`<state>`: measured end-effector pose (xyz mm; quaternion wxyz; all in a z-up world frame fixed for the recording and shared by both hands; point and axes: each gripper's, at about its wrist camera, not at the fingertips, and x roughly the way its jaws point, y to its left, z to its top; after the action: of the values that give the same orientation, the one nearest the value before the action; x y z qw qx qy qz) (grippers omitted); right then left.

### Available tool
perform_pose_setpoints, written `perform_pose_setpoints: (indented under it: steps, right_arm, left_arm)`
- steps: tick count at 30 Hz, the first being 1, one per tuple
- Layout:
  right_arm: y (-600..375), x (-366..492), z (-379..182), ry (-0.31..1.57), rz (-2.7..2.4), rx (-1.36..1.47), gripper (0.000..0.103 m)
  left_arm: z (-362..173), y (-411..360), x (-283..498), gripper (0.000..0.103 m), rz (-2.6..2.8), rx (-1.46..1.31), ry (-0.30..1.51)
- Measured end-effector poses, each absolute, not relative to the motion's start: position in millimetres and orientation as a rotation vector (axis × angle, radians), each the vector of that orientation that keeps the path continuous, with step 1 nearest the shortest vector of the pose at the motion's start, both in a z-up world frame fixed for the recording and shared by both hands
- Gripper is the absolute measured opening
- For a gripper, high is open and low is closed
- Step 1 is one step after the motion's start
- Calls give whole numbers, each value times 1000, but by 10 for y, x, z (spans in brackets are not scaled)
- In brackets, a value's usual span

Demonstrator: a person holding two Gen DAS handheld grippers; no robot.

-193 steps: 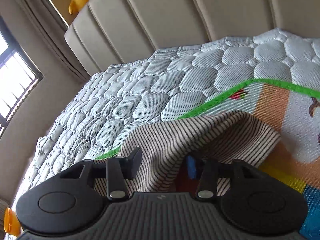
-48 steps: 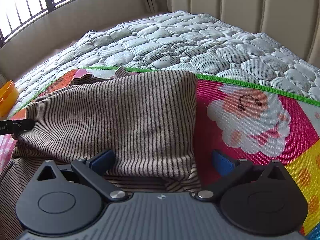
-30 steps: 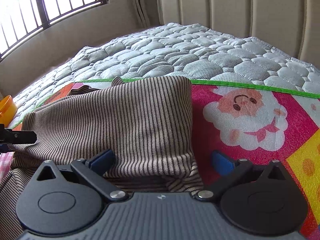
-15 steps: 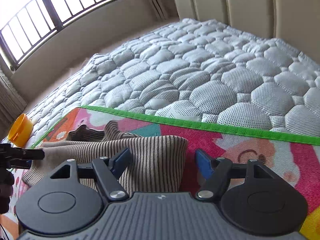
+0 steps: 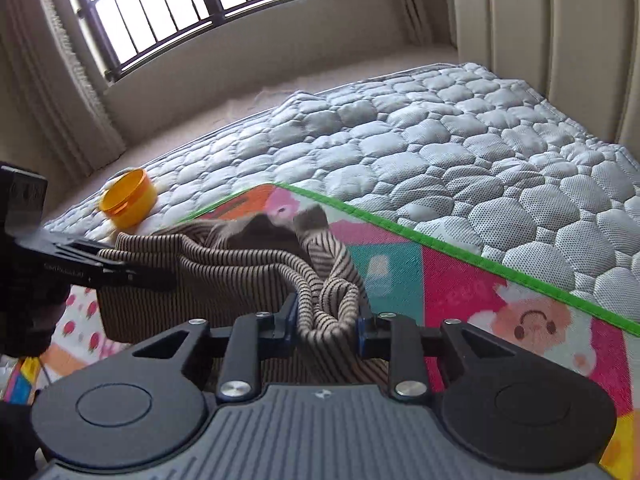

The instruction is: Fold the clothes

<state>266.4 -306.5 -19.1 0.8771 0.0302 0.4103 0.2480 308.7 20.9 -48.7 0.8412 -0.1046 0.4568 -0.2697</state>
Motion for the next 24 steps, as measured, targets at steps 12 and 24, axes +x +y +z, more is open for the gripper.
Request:
perform_pose_setpoints:
  steps: [12, 24]
  right_arm:
    - [-3051, 1002, 60, 1041, 562, -227, 56]
    - [-3205, 1335, -285, 1054, 393, 138, 69]
  left_arm:
    - [-175, 332, 1390, 53, -622, 47, 1131]
    - [-406, 638, 1435, 90, -415, -372, 1272]
